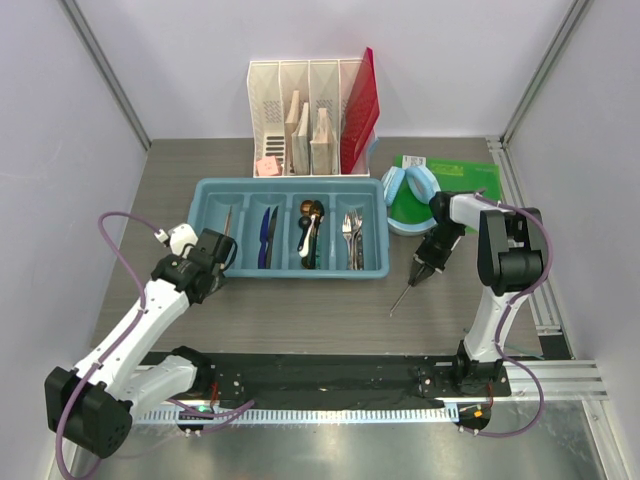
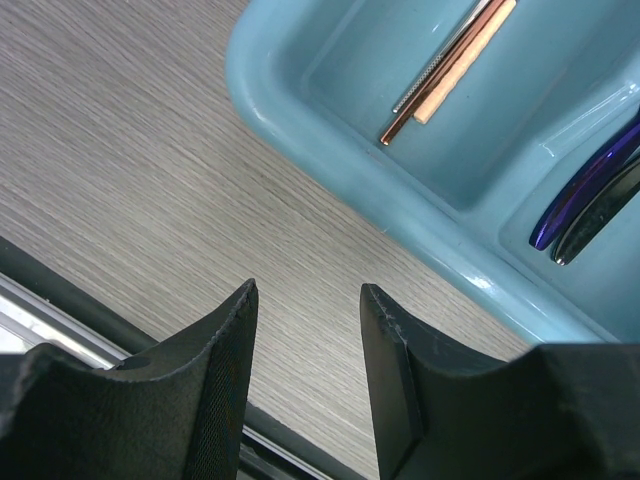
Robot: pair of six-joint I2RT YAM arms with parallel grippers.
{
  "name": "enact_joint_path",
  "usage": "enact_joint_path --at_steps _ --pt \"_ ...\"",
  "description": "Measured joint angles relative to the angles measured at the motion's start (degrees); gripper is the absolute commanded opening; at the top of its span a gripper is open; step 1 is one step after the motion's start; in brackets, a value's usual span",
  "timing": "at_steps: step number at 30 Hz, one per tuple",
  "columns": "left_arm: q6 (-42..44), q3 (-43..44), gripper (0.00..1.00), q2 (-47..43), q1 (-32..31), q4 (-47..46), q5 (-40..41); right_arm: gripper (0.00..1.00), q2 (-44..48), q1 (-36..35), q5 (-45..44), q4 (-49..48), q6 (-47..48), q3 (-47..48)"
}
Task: Sort the eating utensils into containers
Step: Pick up the chopstick from the center of the board.
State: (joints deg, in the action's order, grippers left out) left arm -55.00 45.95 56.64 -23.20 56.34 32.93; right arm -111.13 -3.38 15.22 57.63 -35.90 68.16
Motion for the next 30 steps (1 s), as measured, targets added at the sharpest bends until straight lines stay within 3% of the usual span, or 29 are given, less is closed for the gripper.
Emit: enact_joint_path --at_steps 16,30 --pt "0.0 0.0 0.48 -1.7 0.0 0.0 0.3 0.01 4.9 -2.1 -2.1 -1.6 0.1 -3.0" --pt "0.0 0.0 0.48 -1.6 0.0 0.0 0.9 0.01 16.9 -3.7 -3.7 6.7 2.6 -1.6"
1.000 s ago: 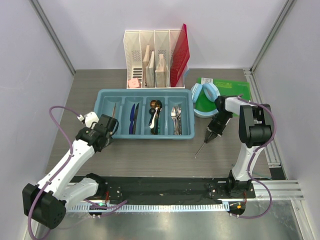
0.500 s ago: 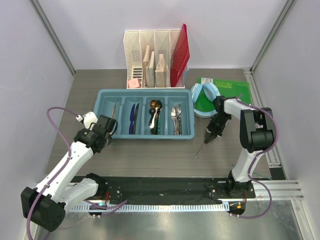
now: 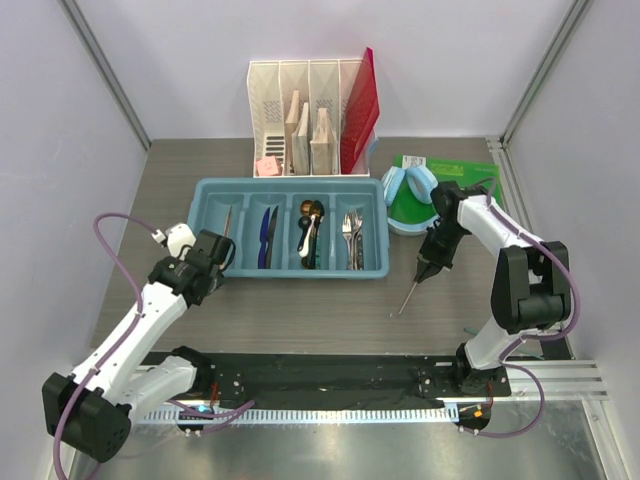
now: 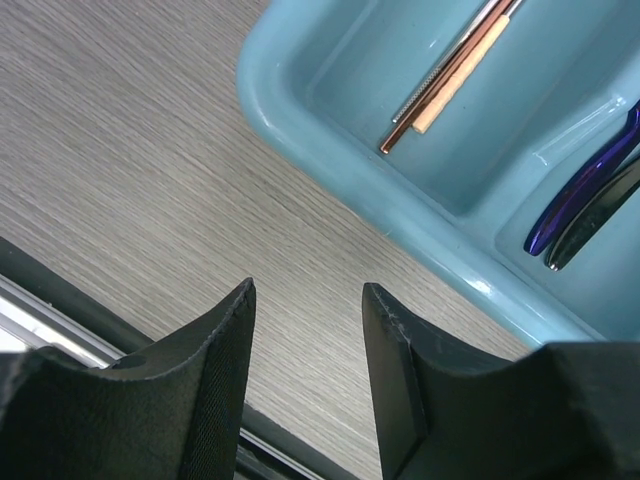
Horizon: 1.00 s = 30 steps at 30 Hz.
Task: Sort the eating utensils into containers
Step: Pick up the chopstick from the center of the board, then place the chopstick in the storage box.
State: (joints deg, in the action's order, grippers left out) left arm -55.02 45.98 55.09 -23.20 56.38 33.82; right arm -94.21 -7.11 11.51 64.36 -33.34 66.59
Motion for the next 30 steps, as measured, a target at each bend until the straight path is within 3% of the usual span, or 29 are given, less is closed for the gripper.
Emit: enact_joint_path --at_steps 5,11,14,17,20,30 --pt "0.0 1.2 0.53 0.0 0.0 0.5 1.2 0.01 0.4 -1.0 -0.1 4.9 1.0 7.9" --pt "0.0 3.7 0.53 -0.4 0.0 1.3 2.9 0.01 -2.2 -7.3 2.8 7.4 0.7 30.9" --pt "-0.1 5.4 0.52 0.2 0.1 1.9 3.4 0.01 -8.0 -11.7 4.6 8.2 0.4 44.3" --pt "-0.5 9.0 0.52 2.4 0.9 4.3 4.1 0.01 -19.4 -16.3 7.2 10.0 -0.2 63.3" --pt "-1.2 12.6 0.53 4.0 2.3 6.6 4.5 0.01 -29.5 -19.3 10.5 9.0 -1.8 76.3" --pt "-2.3 14.3 0.5 0.3 4.3 9.5 4.5 0.01 -37.0 -25.4 22.2 -4.9 -10.7 68.0"
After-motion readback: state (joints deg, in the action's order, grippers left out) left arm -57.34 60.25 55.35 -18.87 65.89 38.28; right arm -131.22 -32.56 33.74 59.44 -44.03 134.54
